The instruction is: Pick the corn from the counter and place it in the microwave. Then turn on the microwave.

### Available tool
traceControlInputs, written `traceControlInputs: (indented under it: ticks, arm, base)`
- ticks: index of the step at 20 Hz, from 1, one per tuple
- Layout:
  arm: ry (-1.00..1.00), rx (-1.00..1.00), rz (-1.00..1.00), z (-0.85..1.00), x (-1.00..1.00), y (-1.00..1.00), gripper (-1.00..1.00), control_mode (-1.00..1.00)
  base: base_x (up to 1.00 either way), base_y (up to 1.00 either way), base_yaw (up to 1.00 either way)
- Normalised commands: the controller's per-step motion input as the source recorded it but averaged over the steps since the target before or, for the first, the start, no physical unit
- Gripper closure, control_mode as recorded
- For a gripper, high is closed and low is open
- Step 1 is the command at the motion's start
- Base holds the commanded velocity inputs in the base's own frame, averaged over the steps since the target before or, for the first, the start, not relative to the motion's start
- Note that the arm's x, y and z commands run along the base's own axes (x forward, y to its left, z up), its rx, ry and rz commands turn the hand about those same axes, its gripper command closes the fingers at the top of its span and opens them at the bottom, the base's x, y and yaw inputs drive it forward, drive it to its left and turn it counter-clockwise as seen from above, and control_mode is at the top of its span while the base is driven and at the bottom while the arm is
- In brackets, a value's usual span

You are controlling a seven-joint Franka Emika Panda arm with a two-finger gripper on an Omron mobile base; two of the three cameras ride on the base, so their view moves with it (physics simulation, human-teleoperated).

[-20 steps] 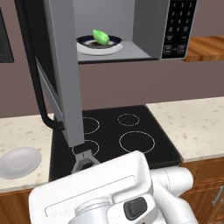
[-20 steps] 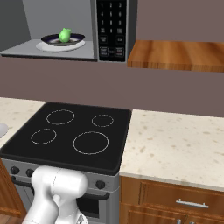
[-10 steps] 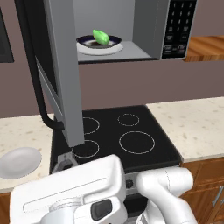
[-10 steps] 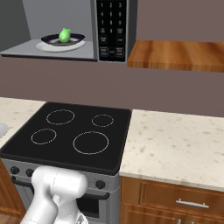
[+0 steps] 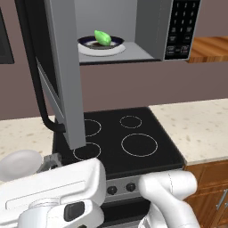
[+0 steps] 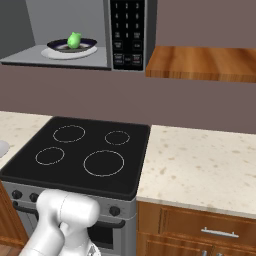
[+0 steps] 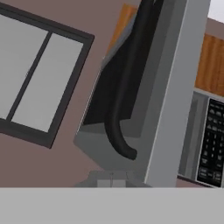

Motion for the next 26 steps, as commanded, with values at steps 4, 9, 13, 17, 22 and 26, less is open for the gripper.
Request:
traceControlInputs:
  ticks: [4, 9, 13, 17, 22, 26]
  arm:
    - [0.00, 0.00, -0.08, -0.04, 0.23, 0.18, 1.00, -1.00]
    - [0.00, 0.00, -0.08, -0.05, 0.21, 0.18, 1.00, -1.00]
    - [0.00, 0.00, -0.07, -0.07, 0.23, 0.18, 1.00, -1.00]
    - [0.00, 0.00, -0.07, -0.05, 0.26, 0.23, 1.00, -1.00]
    - [-0.01, 0.00, -0.08, 0.00, 0.29, 0.21, 1.00, -1.00]
    - [-0.01, 0.00, -0.08, 0.00, 0.32, 0.19, 1.00, -1.00]
  base:
    - [0.00, 0.00, 0.00]
    - [0.00, 0.00, 0.00]
    - [0.00, 0.00, 0.00]
    - [0.00, 0.00, 0.00]
    - [0.00, 0.00, 0.00]
    - [0.00, 0.00, 0.00]
